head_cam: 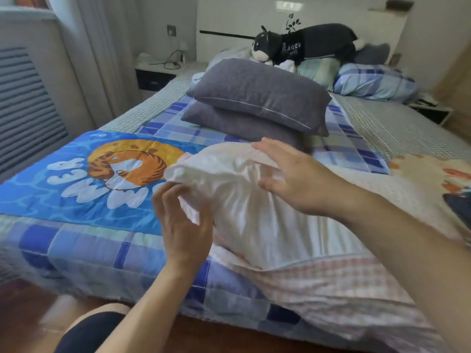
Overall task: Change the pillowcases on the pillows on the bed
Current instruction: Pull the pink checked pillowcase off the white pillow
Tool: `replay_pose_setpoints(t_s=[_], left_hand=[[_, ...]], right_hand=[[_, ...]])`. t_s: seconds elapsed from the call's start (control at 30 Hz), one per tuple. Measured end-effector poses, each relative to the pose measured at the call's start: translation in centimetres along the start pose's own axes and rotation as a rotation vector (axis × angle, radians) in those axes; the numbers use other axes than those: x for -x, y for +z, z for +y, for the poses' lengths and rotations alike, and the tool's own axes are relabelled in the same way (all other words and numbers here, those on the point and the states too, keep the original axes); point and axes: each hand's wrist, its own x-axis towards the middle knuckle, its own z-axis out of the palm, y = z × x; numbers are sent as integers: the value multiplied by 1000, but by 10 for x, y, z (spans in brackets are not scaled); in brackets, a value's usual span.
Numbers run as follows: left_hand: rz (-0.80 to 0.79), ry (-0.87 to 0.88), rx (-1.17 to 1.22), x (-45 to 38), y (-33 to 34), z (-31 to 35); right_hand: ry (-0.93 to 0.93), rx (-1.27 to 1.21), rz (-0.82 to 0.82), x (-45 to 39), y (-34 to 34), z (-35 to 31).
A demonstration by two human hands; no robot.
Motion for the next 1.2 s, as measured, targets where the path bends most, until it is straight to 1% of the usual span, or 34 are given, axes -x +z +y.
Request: replay_pose_setpoints(t_s=[0.03,0.07,0.1,0.17,0.2,0.27,0.33,0.4,0.43,0.5,0.57,0.6,0.63,0.67,0.73,0.77,0.8,0.83,0.87,0.9,0.97,1.0,1.03,1.07,1.13,1.17,1.2], left_hand=[[-27,115,-12,2,-5,8],[-99,238,-35,5,-7,16],[-220,354,-62,8,-5,22],[-541,548,-137,14,9,28],[-676,635,-192,16,18,31],[-855,795,-272,14,32,39],[-984,977,-321,7,41,50],[-1080,1184,-389,2,50,60],[-1109,1257,-417,1,56,63],[-1108,1332,-430,-5,70,67],[-1032,1345,-390,-15,89,73],[-970,1318,-369,-22,100,78],[-910,1251,-380,-29,110,84],[-851,1122,-413,-40,119,92],[-753,726,-560,-68,133,107],[-732,535,-646,-83,139,111],[-729,410,-719,-95,144,113],[-727,364,-760,-104,149,115],[-732,363,-779,-105,154,120],[-749,384,-781,-100,159,127],[-794,431,-735,-76,164,141],[-783,454,-713,-64,165,144],[-753,455,-708,-55,163,144],[-709,430,-704,-47,160,143],[-672,404,-626,-28,149,145],[-685,434,-526,-12,140,149],[-715,515,-398,9,128,158]], right_hand=[[-48,76,-69,13,1,2],[-87,126,-86,28,3,8],[-116,161,-77,46,6,14],[-158,238,-48,85,12,26],[-167,289,-48,103,16,31],[-189,418,-85,137,24,38],[-168,483,-166,167,32,39],[-169,515,-183,193,38,42],[-160,532,-182,204,38,43],[-137,573,-179,219,33,49],[-103,591,-153,227,23,57],[-95,587,-117,230,20,61],[-83,578,-66,235,18,63],[-91,577,12,243,19,66],[-75,549,156,271,31,82],[-33,528,173,289,39,96],[18,516,159,309,46,112],[90,501,141,325,49,125],[167,463,143,335,50,138],[258,388,195,338,46,144],[471,175,410,325,35,152],[563,57,545,312,29,152],[642,-106,641,298,24,152],[693,-306,684,284,17,152],[830,-768,662,264,9,145],[858,-955,665,257,7,138],[848,-1034,686,255,4,130]])
